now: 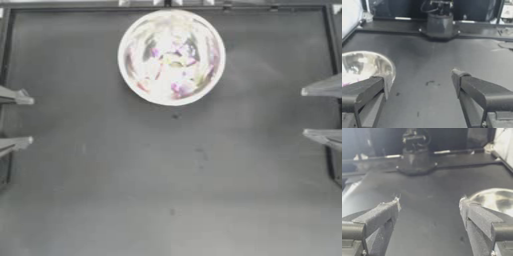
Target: Put candies in bowl
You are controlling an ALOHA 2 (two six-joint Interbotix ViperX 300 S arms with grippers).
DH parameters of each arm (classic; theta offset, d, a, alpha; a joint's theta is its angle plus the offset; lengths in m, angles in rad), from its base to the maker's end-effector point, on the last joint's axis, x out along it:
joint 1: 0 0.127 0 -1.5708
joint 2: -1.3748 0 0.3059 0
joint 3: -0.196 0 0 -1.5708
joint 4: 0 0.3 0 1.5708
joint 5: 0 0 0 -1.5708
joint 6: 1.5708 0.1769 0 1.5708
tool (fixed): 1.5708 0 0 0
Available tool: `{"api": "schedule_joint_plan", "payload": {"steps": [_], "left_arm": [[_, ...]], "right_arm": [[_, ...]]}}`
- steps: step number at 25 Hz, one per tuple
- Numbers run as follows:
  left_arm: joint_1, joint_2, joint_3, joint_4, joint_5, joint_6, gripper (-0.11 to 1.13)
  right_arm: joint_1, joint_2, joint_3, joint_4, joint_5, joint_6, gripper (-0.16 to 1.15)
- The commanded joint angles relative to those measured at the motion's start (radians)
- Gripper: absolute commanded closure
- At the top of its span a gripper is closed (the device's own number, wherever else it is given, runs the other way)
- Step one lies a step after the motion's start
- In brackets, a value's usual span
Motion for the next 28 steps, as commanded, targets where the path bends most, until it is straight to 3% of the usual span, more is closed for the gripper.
{"api": "schedule_joint_plan", "payload": {"steps": [1, 14, 28], "left_arm": [[0.002, -0.017, -0.005, 0.000, 0.000, 0.000, 0.02], [0.044, -0.091, -0.009, 0.000, 0.034, 0.002, 0.02], [0.046, -0.087, -0.026, -0.002, -0.003, -0.002, 0.02]], "right_arm": [[-0.002, -0.020, 0.002, 0.003, -0.003, 0.000, -0.02], [-0.023, -0.089, 0.017, 0.005, 0.015, -0.002, -0.02], [-0.029, -0.123, 0.011, -0.002, 0.014, -0.002, -0.02]]}}
